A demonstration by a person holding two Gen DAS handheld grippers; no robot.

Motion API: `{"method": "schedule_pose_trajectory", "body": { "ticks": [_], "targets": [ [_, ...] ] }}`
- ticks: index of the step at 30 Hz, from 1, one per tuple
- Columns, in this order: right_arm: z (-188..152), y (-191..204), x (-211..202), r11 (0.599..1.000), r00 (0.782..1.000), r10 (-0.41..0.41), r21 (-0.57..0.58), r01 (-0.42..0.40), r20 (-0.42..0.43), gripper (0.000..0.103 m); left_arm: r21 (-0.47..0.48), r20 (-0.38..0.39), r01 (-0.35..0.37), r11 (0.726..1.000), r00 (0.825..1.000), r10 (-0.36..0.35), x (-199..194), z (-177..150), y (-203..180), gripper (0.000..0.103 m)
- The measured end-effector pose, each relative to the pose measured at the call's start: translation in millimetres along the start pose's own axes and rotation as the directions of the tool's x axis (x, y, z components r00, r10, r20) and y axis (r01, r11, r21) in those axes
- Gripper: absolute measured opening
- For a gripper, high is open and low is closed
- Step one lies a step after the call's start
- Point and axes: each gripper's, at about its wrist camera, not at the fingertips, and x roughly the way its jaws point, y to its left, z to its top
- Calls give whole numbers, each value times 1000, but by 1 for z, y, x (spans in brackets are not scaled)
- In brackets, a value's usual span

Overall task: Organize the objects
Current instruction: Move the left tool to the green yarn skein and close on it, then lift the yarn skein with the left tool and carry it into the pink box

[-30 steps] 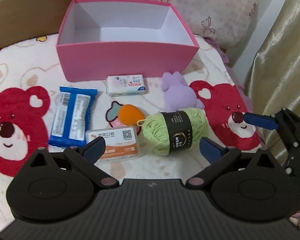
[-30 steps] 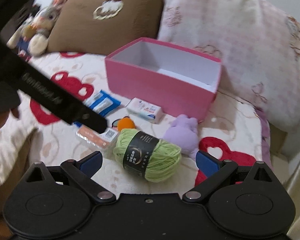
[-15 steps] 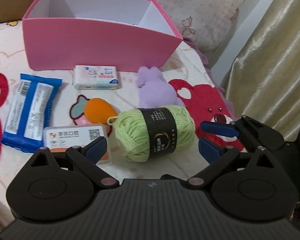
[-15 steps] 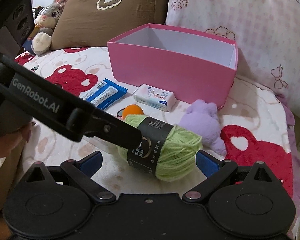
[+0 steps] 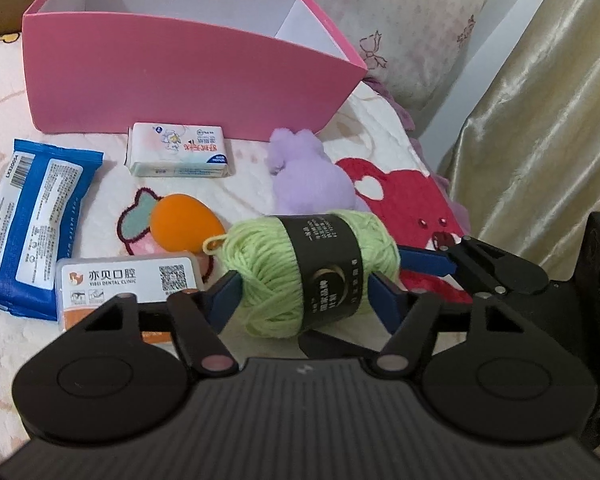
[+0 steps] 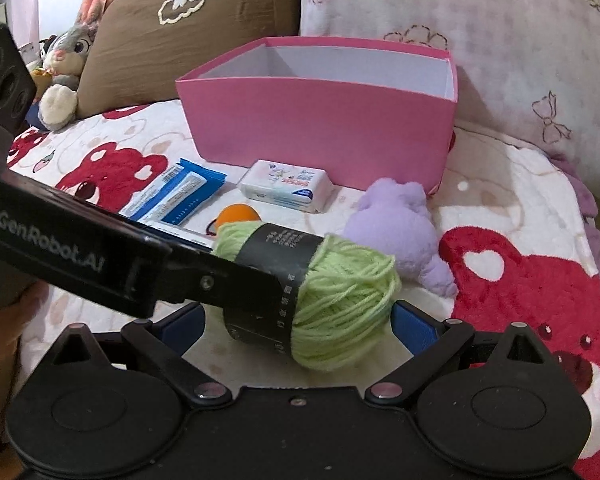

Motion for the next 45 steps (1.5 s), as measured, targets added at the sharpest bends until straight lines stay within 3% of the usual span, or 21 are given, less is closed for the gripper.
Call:
{"method": "schedule_pose_trajectory", "body": {
  "ticks": [4, 13, 25, 45],
  "targets": [
    [-1, -2, 5, 1000, 1000, -8, 0, 8, 2, 91, 4, 0, -16, 1000, 1000, 16, 3, -1, 2, 53],
    [0, -1, 2, 1000, 1000, -11, 21, 11, 3, 85, -43, -9, 1, 999, 1000, -2, 0, 1, -2, 54],
    [6, 8, -24, 999, 999, -19, 42, 17, 37, 84, -4, 17, 43, 999, 999, -43, -31, 3, -19, 54],
    [32, 46, -78, 996, 983, -84, -12, 87, 162, 83, 218, 48, -26, 976, 999, 16, -96, 20, -63, 54]
  ]
}}
